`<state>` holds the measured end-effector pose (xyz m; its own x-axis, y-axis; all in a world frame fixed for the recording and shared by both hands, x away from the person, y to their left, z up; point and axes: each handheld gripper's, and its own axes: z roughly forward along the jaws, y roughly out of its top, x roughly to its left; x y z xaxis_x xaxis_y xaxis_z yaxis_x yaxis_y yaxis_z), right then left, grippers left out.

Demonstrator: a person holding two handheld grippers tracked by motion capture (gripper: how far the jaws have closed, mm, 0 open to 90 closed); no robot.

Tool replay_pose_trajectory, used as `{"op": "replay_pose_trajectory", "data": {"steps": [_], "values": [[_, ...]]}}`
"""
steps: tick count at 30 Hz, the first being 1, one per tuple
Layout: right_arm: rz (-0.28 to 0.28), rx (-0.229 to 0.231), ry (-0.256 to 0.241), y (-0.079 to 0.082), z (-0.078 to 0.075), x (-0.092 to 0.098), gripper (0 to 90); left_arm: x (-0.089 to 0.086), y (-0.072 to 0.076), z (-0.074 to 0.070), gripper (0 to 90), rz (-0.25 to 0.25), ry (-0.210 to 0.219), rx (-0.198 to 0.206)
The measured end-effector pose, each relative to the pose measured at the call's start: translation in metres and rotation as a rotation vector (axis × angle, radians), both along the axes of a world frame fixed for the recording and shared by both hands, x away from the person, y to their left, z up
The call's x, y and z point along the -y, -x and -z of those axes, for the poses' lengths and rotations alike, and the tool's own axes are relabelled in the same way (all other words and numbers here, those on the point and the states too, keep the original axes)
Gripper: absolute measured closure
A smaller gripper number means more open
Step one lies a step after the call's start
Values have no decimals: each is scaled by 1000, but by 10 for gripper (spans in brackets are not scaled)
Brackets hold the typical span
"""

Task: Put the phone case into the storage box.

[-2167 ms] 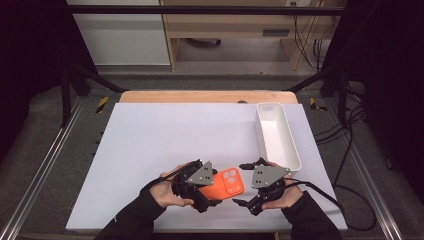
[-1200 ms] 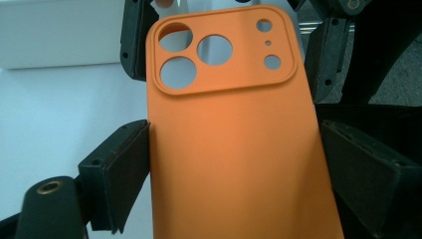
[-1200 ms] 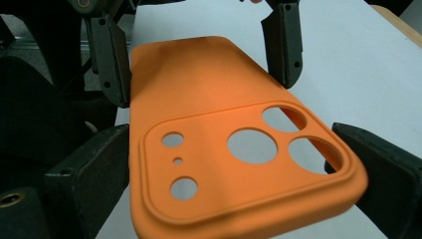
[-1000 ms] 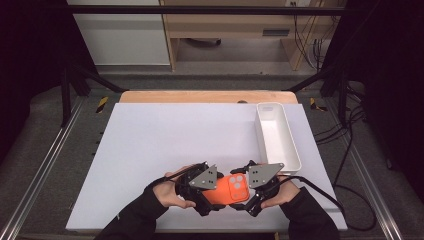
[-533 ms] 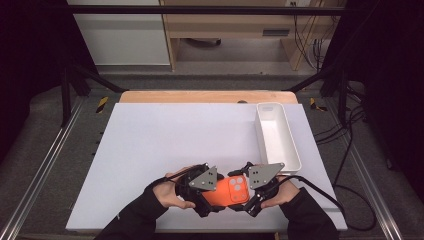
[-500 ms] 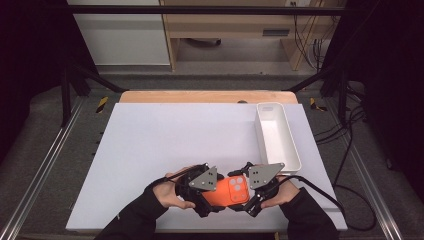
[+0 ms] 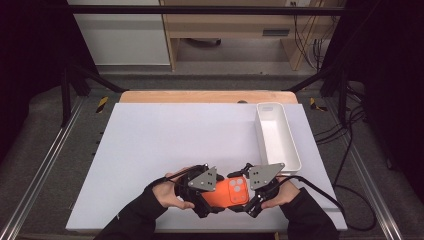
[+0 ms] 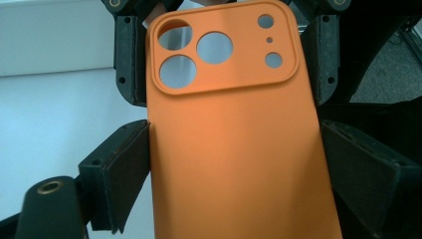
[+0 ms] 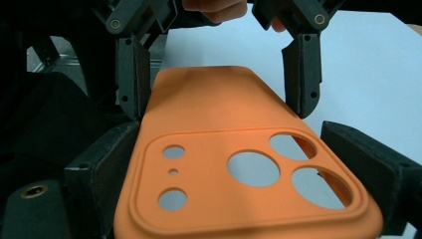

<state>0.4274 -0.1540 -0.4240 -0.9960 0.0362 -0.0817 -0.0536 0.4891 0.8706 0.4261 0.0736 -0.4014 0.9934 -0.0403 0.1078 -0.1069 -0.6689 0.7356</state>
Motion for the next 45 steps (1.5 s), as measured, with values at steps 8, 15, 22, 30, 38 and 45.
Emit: {"op": "replay_pose_trajectory", "data": {"steps": [8,15,22,30,38,45], "values": [[-15,-9,-2,0,0,0,129,0,1,0,137,10,-1,5],[-16,-19,-3,0,0,0,135,0,1,0,138,9,2,5],[-17,-27,-4,-1,-1,1,141,0,0,0,140,0,3,-12],[-20,-42,2,-1,-2,1,148,1,0,0,140,1,1,-19],[-18,-52,2,-1,-3,1,154,1,-1,1,141,-1,-1,-41],[-12,-63,10,-1,-4,1,157,2,-2,1,143,-5,-4,-45]]}}
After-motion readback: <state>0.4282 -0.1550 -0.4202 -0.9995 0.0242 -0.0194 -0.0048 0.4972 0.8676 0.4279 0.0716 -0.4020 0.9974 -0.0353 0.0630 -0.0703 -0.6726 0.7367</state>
